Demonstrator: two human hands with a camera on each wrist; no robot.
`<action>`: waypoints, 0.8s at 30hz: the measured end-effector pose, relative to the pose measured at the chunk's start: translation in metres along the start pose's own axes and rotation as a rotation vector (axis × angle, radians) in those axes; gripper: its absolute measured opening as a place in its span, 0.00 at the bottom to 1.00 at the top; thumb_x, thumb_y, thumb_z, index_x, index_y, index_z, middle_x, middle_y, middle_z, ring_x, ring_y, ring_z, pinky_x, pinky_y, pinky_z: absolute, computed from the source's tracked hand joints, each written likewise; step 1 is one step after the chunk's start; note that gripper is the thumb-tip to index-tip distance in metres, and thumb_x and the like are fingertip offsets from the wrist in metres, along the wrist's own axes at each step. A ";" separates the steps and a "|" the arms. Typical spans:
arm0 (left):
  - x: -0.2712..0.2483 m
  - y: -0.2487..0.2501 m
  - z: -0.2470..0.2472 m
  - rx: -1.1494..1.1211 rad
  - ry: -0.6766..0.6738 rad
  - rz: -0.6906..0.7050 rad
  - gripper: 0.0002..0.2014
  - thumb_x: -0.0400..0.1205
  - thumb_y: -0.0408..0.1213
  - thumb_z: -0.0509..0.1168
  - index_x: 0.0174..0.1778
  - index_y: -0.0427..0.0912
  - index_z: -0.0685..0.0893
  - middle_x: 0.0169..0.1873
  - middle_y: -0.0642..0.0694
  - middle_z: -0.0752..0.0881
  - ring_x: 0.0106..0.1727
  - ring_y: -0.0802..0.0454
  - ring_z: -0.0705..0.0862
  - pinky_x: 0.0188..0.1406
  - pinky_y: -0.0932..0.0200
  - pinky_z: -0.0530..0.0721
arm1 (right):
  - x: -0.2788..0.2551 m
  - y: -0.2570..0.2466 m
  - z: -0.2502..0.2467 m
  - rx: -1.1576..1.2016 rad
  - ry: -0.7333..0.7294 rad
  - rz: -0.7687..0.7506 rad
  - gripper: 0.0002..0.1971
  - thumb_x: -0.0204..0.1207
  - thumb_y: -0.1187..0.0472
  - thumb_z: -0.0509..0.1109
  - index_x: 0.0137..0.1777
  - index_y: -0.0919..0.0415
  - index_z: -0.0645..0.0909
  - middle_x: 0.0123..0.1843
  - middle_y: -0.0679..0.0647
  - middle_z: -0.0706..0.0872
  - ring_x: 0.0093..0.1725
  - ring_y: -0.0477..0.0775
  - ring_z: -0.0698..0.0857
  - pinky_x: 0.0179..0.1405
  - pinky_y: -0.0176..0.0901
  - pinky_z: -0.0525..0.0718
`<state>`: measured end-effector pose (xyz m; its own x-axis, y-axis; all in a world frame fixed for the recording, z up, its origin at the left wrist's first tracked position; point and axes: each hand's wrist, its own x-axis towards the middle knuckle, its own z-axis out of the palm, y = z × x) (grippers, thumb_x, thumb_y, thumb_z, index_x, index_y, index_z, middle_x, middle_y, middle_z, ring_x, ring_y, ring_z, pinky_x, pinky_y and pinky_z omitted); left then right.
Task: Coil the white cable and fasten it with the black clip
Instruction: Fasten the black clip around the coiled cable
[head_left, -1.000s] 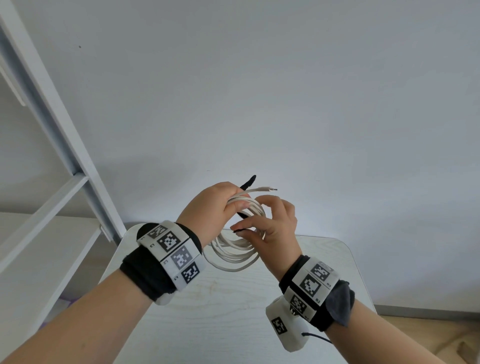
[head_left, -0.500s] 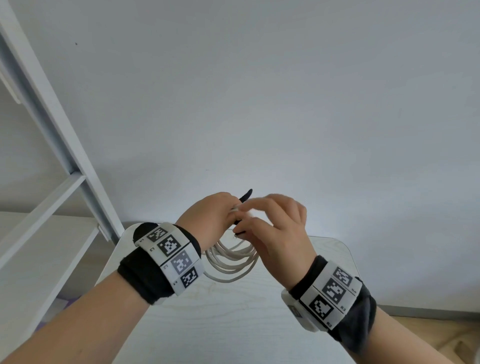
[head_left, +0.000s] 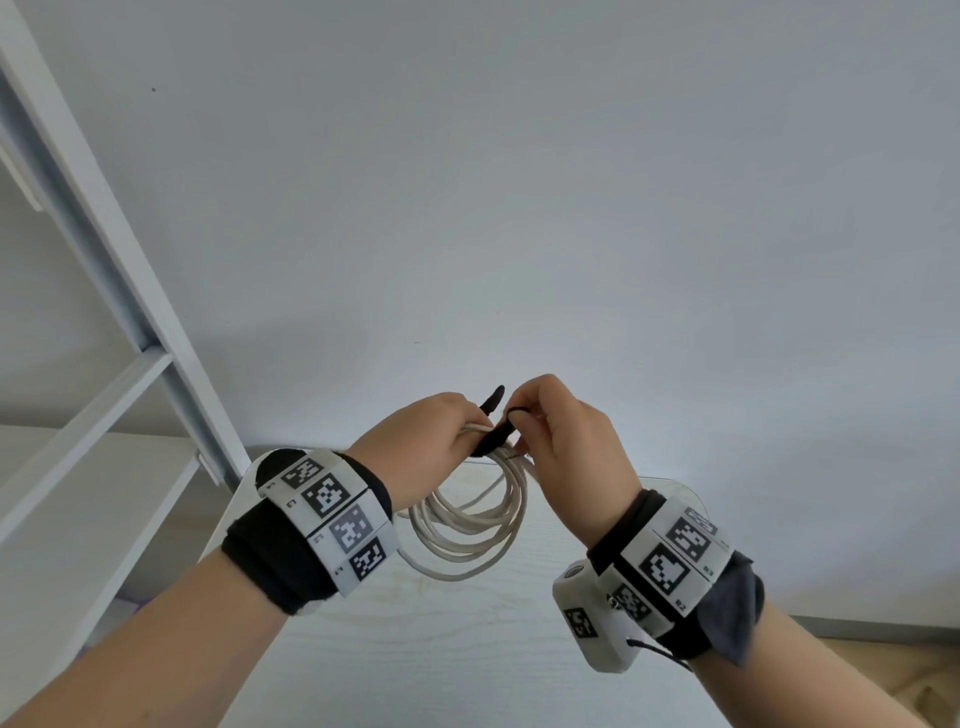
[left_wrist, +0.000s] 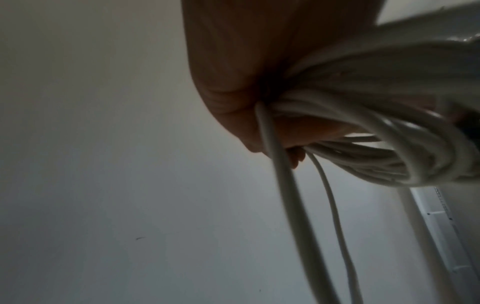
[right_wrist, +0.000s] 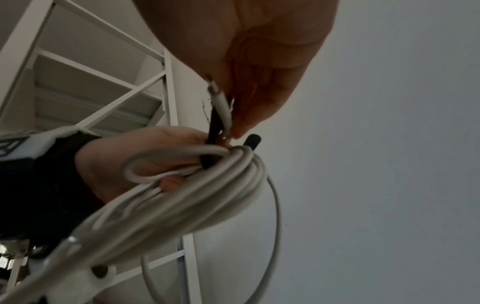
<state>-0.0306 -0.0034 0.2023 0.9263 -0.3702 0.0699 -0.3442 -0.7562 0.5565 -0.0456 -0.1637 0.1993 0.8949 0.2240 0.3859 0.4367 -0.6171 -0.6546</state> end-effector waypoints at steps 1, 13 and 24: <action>0.000 0.001 0.000 -0.022 -0.013 -0.001 0.11 0.85 0.40 0.56 0.53 0.45 0.84 0.47 0.50 0.82 0.49 0.53 0.81 0.49 0.59 0.76 | 0.001 0.001 0.000 0.014 0.004 0.004 0.04 0.79 0.65 0.60 0.48 0.57 0.75 0.36 0.42 0.80 0.39 0.53 0.84 0.42 0.49 0.81; -0.002 -0.002 0.000 -0.053 -0.048 0.000 0.13 0.86 0.40 0.55 0.47 0.39 0.83 0.42 0.47 0.80 0.42 0.53 0.78 0.42 0.62 0.72 | 0.012 0.006 -0.012 0.040 -0.162 -0.110 0.10 0.63 0.70 0.67 0.38 0.54 0.81 0.36 0.44 0.81 0.37 0.49 0.80 0.39 0.35 0.79; -0.004 -0.001 0.003 -0.071 -0.122 -0.022 0.09 0.85 0.39 0.55 0.43 0.46 0.80 0.42 0.49 0.81 0.44 0.49 0.81 0.47 0.56 0.77 | 0.015 0.006 -0.015 0.211 -0.170 -0.021 0.09 0.70 0.70 0.72 0.40 0.54 0.84 0.41 0.53 0.88 0.42 0.47 0.86 0.46 0.35 0.84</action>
<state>-0.0341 -0.0030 0.1992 0.9064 -0.4202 -0.0419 -0.3083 -0.7264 0.6143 -0.0306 -0.1749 0.2108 0.8801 0.3696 0.2982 0.4491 -0.4437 -0.7755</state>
